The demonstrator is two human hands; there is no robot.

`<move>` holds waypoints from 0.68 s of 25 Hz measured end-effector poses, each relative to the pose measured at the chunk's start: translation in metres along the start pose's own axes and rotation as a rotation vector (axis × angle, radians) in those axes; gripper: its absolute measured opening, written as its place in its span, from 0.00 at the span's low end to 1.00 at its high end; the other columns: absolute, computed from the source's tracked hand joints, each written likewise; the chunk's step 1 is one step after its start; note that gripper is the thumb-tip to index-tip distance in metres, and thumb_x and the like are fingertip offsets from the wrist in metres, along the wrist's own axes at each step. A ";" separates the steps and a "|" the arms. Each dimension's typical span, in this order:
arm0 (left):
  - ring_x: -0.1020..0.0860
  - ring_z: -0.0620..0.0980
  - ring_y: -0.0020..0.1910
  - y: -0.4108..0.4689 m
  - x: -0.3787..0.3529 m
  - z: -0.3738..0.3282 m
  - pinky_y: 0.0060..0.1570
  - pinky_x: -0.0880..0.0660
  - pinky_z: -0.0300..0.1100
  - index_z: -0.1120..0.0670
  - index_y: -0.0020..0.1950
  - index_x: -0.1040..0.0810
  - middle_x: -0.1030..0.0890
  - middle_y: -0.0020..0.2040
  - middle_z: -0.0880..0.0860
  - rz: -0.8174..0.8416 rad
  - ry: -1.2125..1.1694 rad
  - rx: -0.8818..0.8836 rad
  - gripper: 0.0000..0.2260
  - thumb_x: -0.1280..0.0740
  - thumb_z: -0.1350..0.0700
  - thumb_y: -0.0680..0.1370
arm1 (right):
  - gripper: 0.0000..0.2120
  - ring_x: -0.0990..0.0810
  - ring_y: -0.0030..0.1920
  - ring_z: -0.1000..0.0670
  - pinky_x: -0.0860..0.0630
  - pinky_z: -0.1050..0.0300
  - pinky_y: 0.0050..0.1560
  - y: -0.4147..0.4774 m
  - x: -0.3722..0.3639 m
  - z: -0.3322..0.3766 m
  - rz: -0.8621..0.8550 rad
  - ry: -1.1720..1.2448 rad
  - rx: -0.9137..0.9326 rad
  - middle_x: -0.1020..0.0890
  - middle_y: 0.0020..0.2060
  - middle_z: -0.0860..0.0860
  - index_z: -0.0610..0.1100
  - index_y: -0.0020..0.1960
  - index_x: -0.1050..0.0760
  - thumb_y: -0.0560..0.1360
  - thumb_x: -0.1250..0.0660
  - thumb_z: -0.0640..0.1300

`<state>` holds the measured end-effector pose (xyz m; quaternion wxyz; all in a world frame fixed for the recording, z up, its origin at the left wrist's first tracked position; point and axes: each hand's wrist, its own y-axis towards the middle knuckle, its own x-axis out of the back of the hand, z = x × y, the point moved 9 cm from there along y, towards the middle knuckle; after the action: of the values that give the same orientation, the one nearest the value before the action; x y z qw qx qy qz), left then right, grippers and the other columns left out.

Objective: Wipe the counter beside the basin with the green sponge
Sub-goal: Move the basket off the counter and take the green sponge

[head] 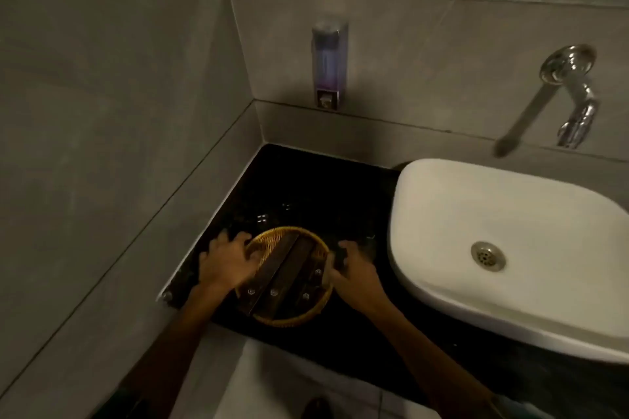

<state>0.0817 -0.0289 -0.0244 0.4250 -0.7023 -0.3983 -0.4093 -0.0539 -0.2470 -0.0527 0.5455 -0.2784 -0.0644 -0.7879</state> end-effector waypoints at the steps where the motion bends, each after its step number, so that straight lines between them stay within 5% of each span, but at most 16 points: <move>1: 0.30 0.61 0.68 0.000 -0.003 0.012 0.66 0.32 0.59 0.48 0.70 0.32 0.30 0.70 0.60 0.028 -0.065 0.039 0.23 0.37 0.42 0.77 | 0.26 0.19 0.47 0.51 0.25 0.65 0.41 0.002 -0.014 -0.005 0.056 0.041 -0.068 0.21 0.50 0.51 0.49 0.70 0.38 0.75 0.35 0.50; 6: 0.21 0.60 0.56 -0.016 -0.009 0.022 0.57 0.26 0.51 0.53 0.67 0.27 0.18 0.58 0.60 -0.051 -0.375 0.068 0.16 0.37 0.52 0.80 | 0.21 0.19 0.43 0.54 0.27 0.70 0.33 -0.011 -0.019 -0.023 0.006 0.181 -0.156 0.23 0.40 0.58 0.53 0.64 0.33 0.74 0.31 0.45; 13: 0.20 0.54 0.47 -0.084 -0.057 -0.059 0.49 0.21 0.50 0.55 0.66 0.26 0.21 0.56 0.60 0.140 -0.553 -0.096 0.16 0.35 0.58 0.79 | 0.17 0.17 0.36 0.59 0.24 0.69 0.31 -0.113 0.073 -0.084 -0.201 0.213 -0.302 0.18 0.38 0.53 0.59 0.55 0.28 0.71 0.27 0.45; 17: 0.22 0.50 0.49 -0.119 -0.105 -0.109 0.45 0.19 0.46 0.53 0.68 0.28 0.25 0.58 0.56 0.232 -0.564 -0.169 0.17 0.34 0.58 0.78 | 0.18 0.16 0.39 0.55 0.23 0.68 0.30 -0.162 0.122 -0.119 -0.225 0.201 -0.387 0.19 0.43 0.52 0.54 0.60 0.30 0.74 0.31 0.42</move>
<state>-0.0883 -0.1138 -0.0545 0.2817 -0.8618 -0.3822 -0.1788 -0.2732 -0.3317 -0.0575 0.3946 -0.2893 0.1118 -0.8649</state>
